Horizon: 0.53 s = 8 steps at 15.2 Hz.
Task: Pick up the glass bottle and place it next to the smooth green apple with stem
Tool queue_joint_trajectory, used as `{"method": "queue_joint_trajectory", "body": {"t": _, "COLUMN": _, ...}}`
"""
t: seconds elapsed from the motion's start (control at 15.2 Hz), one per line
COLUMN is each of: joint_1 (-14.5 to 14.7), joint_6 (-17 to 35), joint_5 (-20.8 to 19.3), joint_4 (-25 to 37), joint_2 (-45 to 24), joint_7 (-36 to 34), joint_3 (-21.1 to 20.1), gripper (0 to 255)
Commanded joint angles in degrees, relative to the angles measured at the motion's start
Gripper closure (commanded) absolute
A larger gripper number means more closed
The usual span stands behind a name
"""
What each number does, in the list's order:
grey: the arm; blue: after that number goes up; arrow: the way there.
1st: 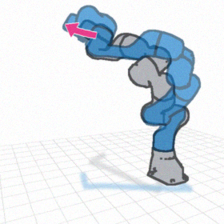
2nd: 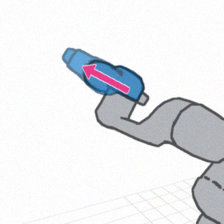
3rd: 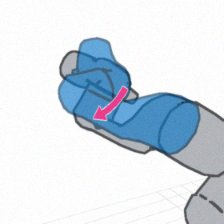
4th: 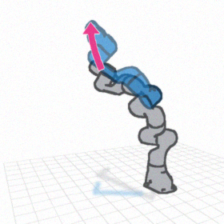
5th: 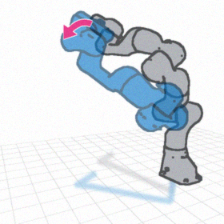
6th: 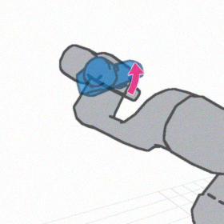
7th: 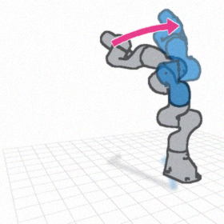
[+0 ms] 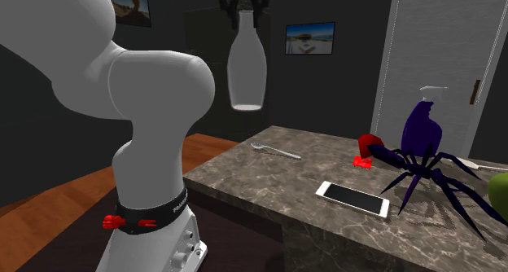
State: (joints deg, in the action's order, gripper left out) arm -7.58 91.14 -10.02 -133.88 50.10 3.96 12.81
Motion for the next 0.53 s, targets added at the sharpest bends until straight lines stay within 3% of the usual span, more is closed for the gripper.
{"method": "queue_joint_trajectory", "body": {"t": 0.0, "joint_1": 0.11, "joint_6": -1.47, "joint_5": 0.19, "joint_4": 2.09, "joint_2": -0.61, "joint_7": 0.13, "joint_3": -0.14, "gripper": 255}}
{"method": "queue_joint_trajectory", "body": {"t": 0.46, "joint_1": 0.52, "joint_6": -6.03, "joint_5": 0.82, "joint_4": 9.02, "joint_2": -2.98, "joint_7": 0.42, "joint_3": -0.64, "gripper": 255}}
